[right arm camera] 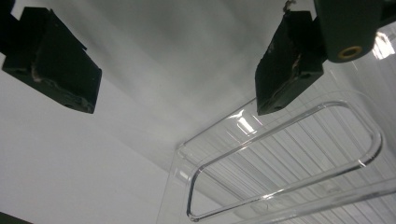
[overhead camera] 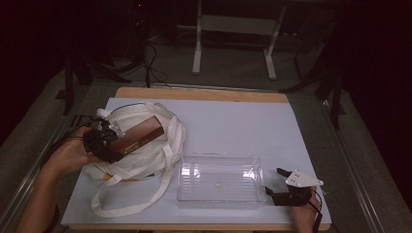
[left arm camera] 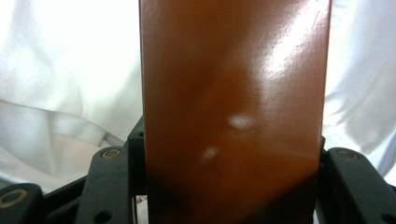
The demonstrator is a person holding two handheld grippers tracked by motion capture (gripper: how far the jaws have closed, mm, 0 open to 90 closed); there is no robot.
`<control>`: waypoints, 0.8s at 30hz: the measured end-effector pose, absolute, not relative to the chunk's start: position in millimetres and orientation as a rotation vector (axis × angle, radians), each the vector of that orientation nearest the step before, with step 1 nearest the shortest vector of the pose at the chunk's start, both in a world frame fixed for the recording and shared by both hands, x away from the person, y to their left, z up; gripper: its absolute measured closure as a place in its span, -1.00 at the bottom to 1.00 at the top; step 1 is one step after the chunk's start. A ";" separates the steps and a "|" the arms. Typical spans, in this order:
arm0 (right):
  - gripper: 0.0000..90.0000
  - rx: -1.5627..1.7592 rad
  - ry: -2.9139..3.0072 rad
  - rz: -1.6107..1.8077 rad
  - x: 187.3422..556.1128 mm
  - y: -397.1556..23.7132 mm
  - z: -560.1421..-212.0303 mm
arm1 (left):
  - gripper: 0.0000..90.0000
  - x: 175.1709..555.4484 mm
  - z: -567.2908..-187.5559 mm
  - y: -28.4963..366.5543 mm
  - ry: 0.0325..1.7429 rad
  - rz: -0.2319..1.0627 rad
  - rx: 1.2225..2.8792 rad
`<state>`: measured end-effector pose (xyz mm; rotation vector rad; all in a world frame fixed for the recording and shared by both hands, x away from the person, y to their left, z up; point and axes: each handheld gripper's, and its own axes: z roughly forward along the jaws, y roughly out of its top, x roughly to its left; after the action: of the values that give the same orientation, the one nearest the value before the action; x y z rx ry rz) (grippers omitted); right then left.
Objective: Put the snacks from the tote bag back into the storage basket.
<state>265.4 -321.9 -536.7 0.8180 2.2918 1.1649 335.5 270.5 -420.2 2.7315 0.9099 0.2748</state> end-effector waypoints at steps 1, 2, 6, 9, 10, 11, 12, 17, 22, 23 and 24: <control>-0.68 0.819 2.292 1.164 265.4 -321.8 -536.6 | -0.02 335.2 -418.3 271.2 0.911 0.276 2.731; -0.68 0.819 2.293 1.164 265.3 -321.7 -536.7 | -0.02 335.0 -417.1 271.7 0.909 0.273 2.727; -0.68 0.820 2.293 1.163 265.4 -321.7 -536.7 | -0.02 333.3 -410.8 271.9 0.894 0.266 2.707; -0.68 0.820 2.293 1.163 265.4 -321.7 -536.7 | -0.02 332.9 -408.9 270.1 0.885 0.257 2.705; -0.68 0.819 2.293 1.163 265.4 -321.7 -536.7 | -0.02 332.6 -408.6 269.0 0.881 0.259 2.711; -0.68 0.820 2.293 1.164 265.4 -321.8 -536.7 | -0.02 332.3 -408.6 267.8 0.870 0.260 2.714; -0.68 0.820 2.293 1.164 265.4 -321.8 -536.7 | -0.02 331.7 -408.1 266.7 0.860 0.258 2.719; -0.68 0.819 2.292 1.164 265.4 -321.8 -536.6 | -0.02 330.6 -404.7 262.6 0.843 0.241 2.721; -0.68 0.818 2.293 1.165 265.4 -321.8 -536.6 | -0.02 329.2 -402.3 258.4 0.820 0.237 2.731; -0.68 0.819 2.293 1.165 265.4 -321.8 -536.7 | -0.02 328.8 -401.5 257.6 0.810 0.234 2.735; -0.67 0.819 2.292 1.164 265.4 -321.8 -536.6 | -0.02 328.4 -400.8 256.8 0.802 0.236 2.734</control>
<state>265.4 -321.8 -536.6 0.8188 2.2920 1.1645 328.4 256.8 -400.8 2.7341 0.8022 0.2360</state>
